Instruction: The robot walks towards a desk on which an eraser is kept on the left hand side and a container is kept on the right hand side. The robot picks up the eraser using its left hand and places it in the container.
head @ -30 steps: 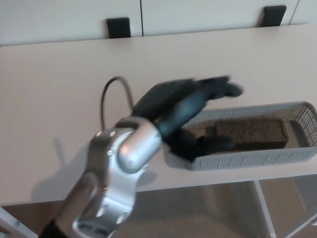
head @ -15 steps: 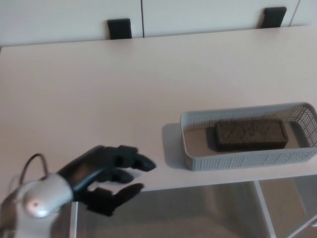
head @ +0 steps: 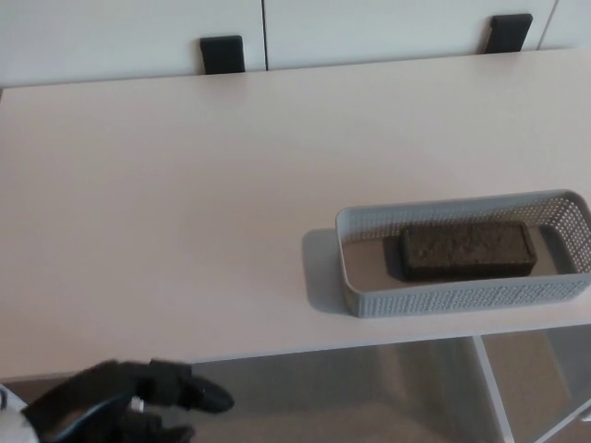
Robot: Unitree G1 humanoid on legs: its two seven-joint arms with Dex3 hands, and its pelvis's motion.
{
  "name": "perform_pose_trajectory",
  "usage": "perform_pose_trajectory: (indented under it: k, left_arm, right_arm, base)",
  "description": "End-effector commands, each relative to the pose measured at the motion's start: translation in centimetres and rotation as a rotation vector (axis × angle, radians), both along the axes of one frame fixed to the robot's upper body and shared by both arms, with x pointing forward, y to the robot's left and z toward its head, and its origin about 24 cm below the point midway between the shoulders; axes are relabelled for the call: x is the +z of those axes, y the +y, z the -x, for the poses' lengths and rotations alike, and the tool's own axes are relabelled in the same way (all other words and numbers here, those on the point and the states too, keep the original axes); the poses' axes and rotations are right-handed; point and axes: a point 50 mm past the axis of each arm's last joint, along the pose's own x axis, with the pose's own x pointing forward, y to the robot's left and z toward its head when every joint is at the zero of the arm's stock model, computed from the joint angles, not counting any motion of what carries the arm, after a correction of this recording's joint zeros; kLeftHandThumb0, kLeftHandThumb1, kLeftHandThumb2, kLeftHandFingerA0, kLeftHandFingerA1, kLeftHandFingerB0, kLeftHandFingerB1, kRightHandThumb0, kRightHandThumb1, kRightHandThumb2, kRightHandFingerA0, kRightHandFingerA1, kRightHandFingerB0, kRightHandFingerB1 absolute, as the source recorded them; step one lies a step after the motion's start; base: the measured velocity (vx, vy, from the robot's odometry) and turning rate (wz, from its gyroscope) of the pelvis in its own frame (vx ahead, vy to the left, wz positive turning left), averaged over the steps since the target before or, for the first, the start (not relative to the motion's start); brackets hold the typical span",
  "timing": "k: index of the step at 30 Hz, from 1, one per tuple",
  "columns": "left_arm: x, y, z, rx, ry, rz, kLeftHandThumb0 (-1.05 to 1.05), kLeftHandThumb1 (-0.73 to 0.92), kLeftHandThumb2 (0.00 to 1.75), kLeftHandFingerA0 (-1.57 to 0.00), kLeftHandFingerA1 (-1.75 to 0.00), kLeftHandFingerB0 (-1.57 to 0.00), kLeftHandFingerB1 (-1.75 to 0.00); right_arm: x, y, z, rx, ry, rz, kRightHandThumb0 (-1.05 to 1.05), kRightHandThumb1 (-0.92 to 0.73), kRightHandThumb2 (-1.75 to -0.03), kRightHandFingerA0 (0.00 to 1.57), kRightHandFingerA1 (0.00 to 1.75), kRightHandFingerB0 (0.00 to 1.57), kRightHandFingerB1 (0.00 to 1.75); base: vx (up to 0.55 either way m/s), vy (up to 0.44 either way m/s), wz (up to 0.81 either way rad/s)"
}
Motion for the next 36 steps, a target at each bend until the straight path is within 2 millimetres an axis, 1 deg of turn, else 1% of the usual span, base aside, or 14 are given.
perform_pose_trajectory:
  k: [1,2,3,5,6,7,8,12,13,17,19,20,22,36]
  left_arm:
    - [1.0,4.3,7.3,-0.320,0.190,0.983,-0.86,0.76,0.68,-0.71,-0.47,-0.62,-0.44]
    - [-0.2,3.9,7.1,-0.315,0.237,0.962,-0.89,0.70,1.06,-0.68,-0.57,-0.49,-0.49]
    - [-1.4,3.9,7.1,-0.306,0.264,0.875,-0.93,0.70,1.07,-0.69,-0.56,-0.49,-0.48]
    - [-3.2,3.9,7.5,-0.240,0.342,0.724,-0.86,0.63,1.05,-0.63,-0.56,-0.47,-0.48]
    - [-4.2,3.6,7.5,-0.225,0.356,0.644,-0.88,0.77,0.65,-0.68,-0.44,-0.56,-0.38]
    - [-5.1,3.3,7.5,-0.197,0.374,0.556,-0.88,0.73,0.64,-0.66,-0.43,-0.55,-0.37]
    - [-6.5,2.6,7.4,-0.185,0.372,0.403,-0.85,0.60,1.02,-0.59,-0.55,-0.48,-0.48]
    - [-10.0,0.5,7.2,-0.220,0.256,0.023,-0.87,0.61,1.04,-0.43,-0.49,-0.45,-0.47]
    - [-10.6,0.4,6.9,-0.230,0.227,-0.052,-0.94,0.76,0.65,-0.48,-0.38,-0.50,-0.35]
    - [-12.8,3.4,5.5,0.022,0.195,-0.309,-0.84,0.62,0.64,-0.44,-0.43,-0.45,-0.39]
    - [-13.1,5.4,5.6,0.168,0.204,-0.342,-0.82,0.62,0.60,-0.40,-0.49,-0.47,-0.41]
    - [-13.0,6.1,5.5,0.196,0.191,-0.374,-0.81,0.46,0.95,-0.38,-0.59,-0.41,-0.53]
    - [-12.3,7.9,6.0,0.230,0.166,-0.461,-0.81,0.60,0.59,-0.46,-0.56,-0.47,-0.46]
    - [-11.1,8.0,6.1,0.243,0.053,-0.458,-0.73,0.56,0.58,-0.59,-0.53,-0.54,-0.46]
  right_arm:
    - [-0.6,-1.9,1.6,-0.037,0.044,0.036,-0.37,-0.66,-0.60,0.74,0.50,0.54,0.43]
    - [-0.6,-2.0,1.6,-0.040,0.043,0.036,-0.36,-0.66,-0.60,0.74,0.50,0.55,0.43]
    - [-0.6,-2.0,1.6,-0.040,0.044,0.038,-0.37,-0.66,-0.60,0.75,0.50,0.54,0.43]
    - [-0.7,-1.9,1.7,-0.033,0.046,0.039,-0.38,-0.66,-0.60,0.75,0.50,0.54,0.43]
    - [-0.7,-1.8,1.8,-0.031,0.045,0.037,-0.38,-0.66,-0.60,0.75,0.50,0.54,0.43]
    - [-0.7,-1.7,1.8,-0.030,0.045,0.037,-0.38,-0.66,-0.60,0.75,0.50,0.55,0.43]
    - [-0.7,-1.6,1.8,-0.034,0.045,0.038,-0.37,-0.66,-0.60,0.75,0.50,0.55,0.43]
    - [-0.9,-1.6,1.9,-0.042,0.049,0.035,-0.37,-0.66,-0.60,0.76,0.50,0.56,0.42]
    - [-0.9,-1.5,1.8,-0.041,0.046,0.035,-0.37,-0.66,-0.60,0.76,0.51,0.55,0.42]
    - [-0.9,-1.0,2.3,-0.043,0.030,0.033,-0.35,-0.66,-0.60,0.74,0.51,0.52,0.41]
    - [-0.9,-0.9,2.2,-0.058,0.019,0.026,-0.34,-0.65,-0.60,0.73,0.54,0.52,0.41]
    - [-0.8,-0.9,2.1,-0.064,0.014,0.021,-0.33,-0.66,-0.60,0.71,0.54,0.50,0.40]
    - [-0.8,-0.8,2.3,-0.066,0.011,0.013,-0.41,-0.56,-0.84,0.62,0.63,0.42,0.52]
    - [-0.2,-1.2,1.7,-0.068,-0.035,0.007,-0.32,-0.66,-0.59,0.63,0.47,0.44,0.39]
  base:
    - [0.00,0.000,0.00]
    - [0.00,0.000,0.00]
    - [0.00,0.000,0.00]
    - [0.00,0.000,0.00]
    - [0.00,0.000,0.00]
    - [0.00,0.000,0.00]
    - [0.00,0.000,0.00]
    - [0.00,0.000,0.00]
    - [0.00,0.000,0.00]
    - [0.00,0.000,0.00]
    - [0.00,0.000,0.00]
    - [0.00,0.000,0.00]
    - [0.00,0.000,0.00]
    - [0.00,0.000,0.00]
